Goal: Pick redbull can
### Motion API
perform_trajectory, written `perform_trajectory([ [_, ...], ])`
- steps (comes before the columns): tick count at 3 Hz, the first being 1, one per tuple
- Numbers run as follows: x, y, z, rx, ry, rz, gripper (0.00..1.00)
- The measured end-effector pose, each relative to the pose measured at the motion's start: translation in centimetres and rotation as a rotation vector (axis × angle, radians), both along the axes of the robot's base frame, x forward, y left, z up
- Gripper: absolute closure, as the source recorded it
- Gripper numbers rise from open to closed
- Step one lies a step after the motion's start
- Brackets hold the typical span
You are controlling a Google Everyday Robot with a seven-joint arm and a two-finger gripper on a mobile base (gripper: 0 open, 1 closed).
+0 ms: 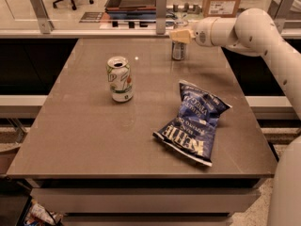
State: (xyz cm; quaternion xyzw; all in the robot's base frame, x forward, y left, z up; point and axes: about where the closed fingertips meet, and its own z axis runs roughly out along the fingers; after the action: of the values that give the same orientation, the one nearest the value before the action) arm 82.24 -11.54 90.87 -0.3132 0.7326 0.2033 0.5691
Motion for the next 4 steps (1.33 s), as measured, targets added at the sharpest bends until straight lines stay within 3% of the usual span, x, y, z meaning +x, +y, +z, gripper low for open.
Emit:
perform_trajectory([
  [1,0.0,0.3,-0.1,0.001,0.002,0.004,0.88],
  [2,0.1,0.6,-0.3,0.001,0.004,0.008,1.00],
  [4,0.1,0.4,1.2,0.012,0.011,0.040,1.00],
])
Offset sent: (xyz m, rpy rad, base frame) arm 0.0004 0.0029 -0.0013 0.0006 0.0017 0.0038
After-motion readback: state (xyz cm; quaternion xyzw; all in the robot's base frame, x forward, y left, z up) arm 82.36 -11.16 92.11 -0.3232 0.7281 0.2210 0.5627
